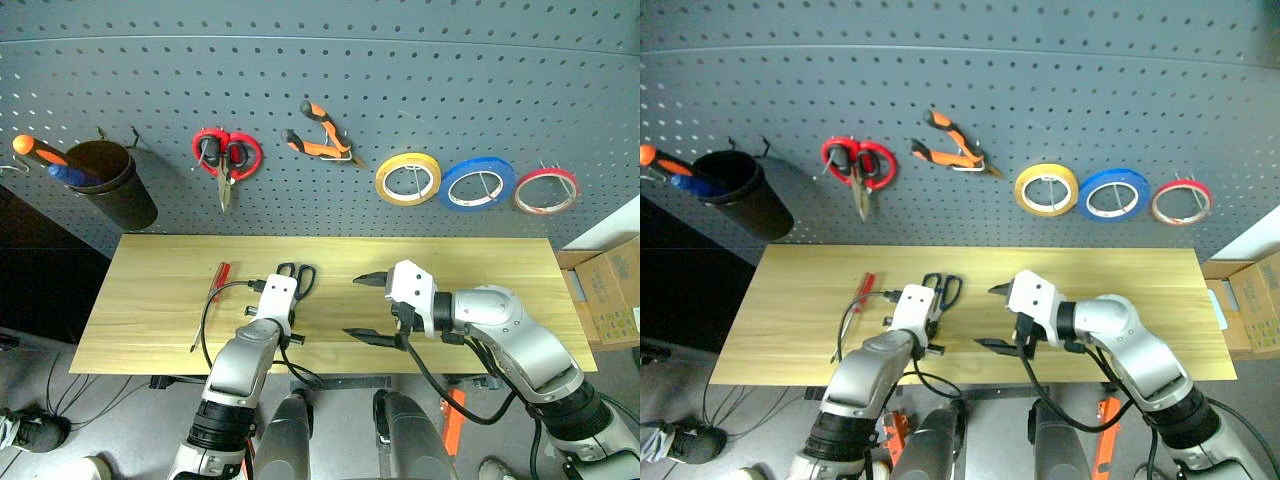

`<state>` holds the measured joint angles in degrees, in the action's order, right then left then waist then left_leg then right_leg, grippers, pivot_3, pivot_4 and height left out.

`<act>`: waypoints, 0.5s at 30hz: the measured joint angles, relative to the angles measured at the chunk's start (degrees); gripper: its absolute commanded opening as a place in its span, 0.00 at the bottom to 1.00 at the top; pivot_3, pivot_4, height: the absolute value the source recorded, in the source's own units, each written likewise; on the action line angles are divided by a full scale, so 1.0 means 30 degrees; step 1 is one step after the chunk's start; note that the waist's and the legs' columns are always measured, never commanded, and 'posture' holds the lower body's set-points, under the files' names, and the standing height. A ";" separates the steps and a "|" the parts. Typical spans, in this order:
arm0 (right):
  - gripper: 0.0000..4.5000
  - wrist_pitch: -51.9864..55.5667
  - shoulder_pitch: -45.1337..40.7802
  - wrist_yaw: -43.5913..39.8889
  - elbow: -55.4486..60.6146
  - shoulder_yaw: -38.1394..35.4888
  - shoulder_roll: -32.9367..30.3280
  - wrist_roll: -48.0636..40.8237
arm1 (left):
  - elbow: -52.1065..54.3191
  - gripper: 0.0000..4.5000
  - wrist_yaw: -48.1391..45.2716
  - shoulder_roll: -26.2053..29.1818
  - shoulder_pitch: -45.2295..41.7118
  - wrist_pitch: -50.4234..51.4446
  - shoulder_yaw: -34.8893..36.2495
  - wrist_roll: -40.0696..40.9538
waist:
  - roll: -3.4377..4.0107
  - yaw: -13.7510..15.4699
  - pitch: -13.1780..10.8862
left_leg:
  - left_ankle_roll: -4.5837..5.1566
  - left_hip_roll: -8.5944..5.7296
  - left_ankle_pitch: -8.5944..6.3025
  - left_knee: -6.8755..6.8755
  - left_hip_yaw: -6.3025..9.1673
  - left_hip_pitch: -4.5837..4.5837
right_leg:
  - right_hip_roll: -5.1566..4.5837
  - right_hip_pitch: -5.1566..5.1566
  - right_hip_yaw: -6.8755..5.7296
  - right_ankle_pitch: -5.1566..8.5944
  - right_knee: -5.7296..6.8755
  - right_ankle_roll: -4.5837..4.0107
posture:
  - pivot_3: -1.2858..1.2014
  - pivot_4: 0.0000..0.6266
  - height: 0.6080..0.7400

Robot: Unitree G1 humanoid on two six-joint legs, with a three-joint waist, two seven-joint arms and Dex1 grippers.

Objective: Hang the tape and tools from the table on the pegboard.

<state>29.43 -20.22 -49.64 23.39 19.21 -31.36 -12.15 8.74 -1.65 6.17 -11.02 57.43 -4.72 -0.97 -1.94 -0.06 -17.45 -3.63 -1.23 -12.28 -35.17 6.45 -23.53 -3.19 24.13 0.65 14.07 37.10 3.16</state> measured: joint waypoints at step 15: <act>1.00 0.4896 0.0302 0.3211 0.1673 -0.3644 0.2729 -0.4307 | 0.5676 0.11 0.0185 -0.0802 0.3303 -0.4880 0.0181 0.0339 | -0.0009 0.0521 0.0029 | -0.0007 -0.0017 0.0002 -0.0030 0.0034 -0.0104 | -0.0014 0.0057 -0.0042 -0.0056 -0.0020 -0.0089 | 0.56 0.38 1.00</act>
<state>44.12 -19.32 -40.01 28.41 8.28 -23.17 -25.07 25.77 -1.10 3.76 -1.11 42.79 -4.18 0.05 -1.96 1.51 -17.36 -3.66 -1.28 -12.27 -35.26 6.55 -23.84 -3.23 24.30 0.52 13.90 37.03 2.89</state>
